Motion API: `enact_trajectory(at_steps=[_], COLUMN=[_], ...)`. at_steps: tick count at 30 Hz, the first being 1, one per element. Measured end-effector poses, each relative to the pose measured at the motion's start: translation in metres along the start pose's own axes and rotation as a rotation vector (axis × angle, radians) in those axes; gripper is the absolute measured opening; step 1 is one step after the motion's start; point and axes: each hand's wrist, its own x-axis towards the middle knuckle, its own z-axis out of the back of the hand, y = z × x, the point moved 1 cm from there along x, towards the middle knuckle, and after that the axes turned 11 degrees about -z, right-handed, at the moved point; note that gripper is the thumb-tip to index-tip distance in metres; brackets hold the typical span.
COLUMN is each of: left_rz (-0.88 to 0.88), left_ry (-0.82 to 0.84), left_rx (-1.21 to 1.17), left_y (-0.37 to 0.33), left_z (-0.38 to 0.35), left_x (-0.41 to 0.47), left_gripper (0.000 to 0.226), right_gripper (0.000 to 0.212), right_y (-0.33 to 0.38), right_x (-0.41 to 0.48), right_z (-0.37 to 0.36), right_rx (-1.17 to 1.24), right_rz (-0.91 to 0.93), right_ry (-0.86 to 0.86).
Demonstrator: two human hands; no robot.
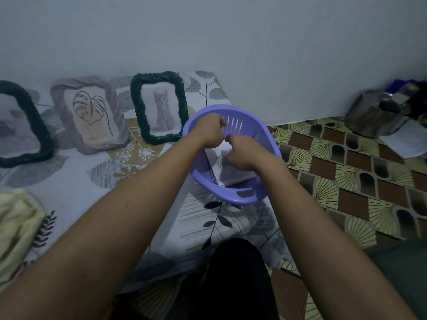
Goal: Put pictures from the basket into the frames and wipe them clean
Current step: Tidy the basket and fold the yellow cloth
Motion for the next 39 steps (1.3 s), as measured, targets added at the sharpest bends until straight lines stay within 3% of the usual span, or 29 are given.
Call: enact_trajectory(at_steps=[6,10,13,19,21,24,28,32,36,39], left_rz=[0.028,0.073,0.134,0.227,0.231,0.268,0.449,0.656,0.734,0.766], left_ry=[-0.428,-0.552,-0.534,-0.171,-0.147,-0.219,-0.420,-0.489,-0.586,-0.688], left_rx=[-0.412,-0.553,-0.486,-0.025,0.099,0.190,0.220,0.363,0.098,-0.122], left_y=[0.015,0.039,0.061,0.114,0.127,0.142,0.167,0.182,0.206,0.214], left_z=[0.026,0.045,0.056,0.084,0.090,0.097,0.104,0.108,0.108,0.108], left_x=[-0.061,-0.124,-0.172,-0.261,-0.284,-0.312,-0.343,-0.362,-0.369,-0.375], left_gripper=[0.044,0.040,0.034,0.018,0.018,0.018,0.012,0.043,0.064,0.056], right_gripper=[0.040,0.028,0.027,0.022,0.023,0.027,0.035,0.051,0.060,0.065], right_y=[0.046,0.088,0.117,0.175,0.193,0.218,0.244,0.264,0.283,0.292], right_x=[-0.040,-0.072,-0.092,-0.112,-0.117,-0.122,-0.124,-0.125,-0.119,-0.113], right_z=[0.000,-0.010,-0.029,-0.087,-0.105,-0.131,-0.159,-0.175,-0.185,-0.191], right_rx=[0.476,0.742,0.851,0.859,0.849,0.823,0.741,0.672,0.716,0.769], right_rz=[-0.028,0.020,0.027,0.028,0.045,0.073,0.139,0.186,0.179,0.161], right_ry=[-0.175,-0.156,-0.072,0.123,0.193,0.279,0.356,0.374,0.416,0.466])
